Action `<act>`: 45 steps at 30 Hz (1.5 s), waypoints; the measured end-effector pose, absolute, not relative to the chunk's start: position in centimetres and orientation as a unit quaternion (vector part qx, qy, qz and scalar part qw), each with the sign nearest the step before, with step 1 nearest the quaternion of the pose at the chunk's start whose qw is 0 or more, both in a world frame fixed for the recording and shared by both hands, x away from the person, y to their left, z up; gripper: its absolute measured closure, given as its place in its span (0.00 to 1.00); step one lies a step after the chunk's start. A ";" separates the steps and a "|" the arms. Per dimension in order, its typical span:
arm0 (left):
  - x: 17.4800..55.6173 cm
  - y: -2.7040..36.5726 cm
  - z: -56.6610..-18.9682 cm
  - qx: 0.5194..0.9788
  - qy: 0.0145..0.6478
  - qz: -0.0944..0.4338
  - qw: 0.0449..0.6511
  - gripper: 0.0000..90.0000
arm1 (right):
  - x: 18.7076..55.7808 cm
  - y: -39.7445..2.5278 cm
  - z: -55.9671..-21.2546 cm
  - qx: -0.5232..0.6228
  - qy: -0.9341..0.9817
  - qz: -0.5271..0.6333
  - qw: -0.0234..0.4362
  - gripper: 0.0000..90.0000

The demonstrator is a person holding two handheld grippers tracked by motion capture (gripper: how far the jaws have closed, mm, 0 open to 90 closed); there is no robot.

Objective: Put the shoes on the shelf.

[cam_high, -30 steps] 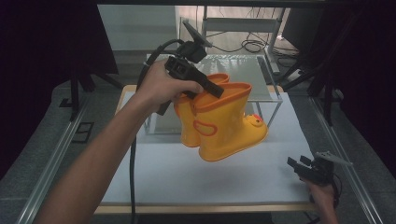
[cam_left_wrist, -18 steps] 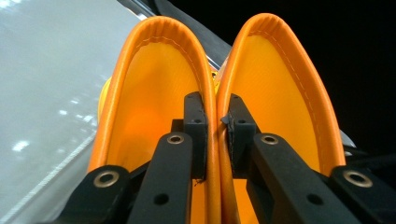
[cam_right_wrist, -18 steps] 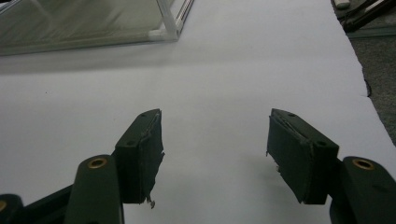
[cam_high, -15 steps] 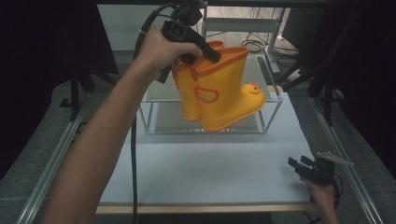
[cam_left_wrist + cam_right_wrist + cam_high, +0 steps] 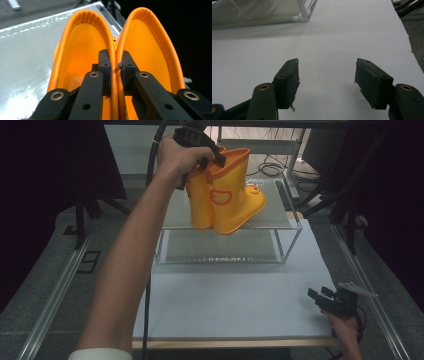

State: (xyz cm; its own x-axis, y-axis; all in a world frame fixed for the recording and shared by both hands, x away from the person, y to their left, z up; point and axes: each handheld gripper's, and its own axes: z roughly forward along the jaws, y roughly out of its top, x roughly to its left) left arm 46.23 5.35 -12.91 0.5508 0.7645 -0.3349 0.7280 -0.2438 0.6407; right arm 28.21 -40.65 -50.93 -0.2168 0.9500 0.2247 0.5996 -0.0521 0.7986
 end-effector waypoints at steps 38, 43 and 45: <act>52.6 4.9 -17.6 0.736 0.574 0.105 0.343 0.72 | 28.2 -40.5 -50.9 0.588 0.659 0.419 0.210 0.39; 51.7 4.9 -15.5 0.726 0.561 0.124 0.378 0.58 | 28.2 -40.3 -50.9 0.587 0.661 0.418 0.208 0.39; 51.2 5.2 -14.9 0.728 0.553 0.121 0.387 0.56 | 28.3 -40.2 -50.9 0.586 0.661 0.419 0.208 0.39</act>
State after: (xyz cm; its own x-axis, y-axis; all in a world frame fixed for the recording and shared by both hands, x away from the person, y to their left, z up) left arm 51.22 5.23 -14.91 0.3595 0.8986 -0.2514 0.7113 -0.0896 0.6972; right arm 28.25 -40.22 -50.94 -0.2252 0.9502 0.2152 0.6012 -0.0383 0.7981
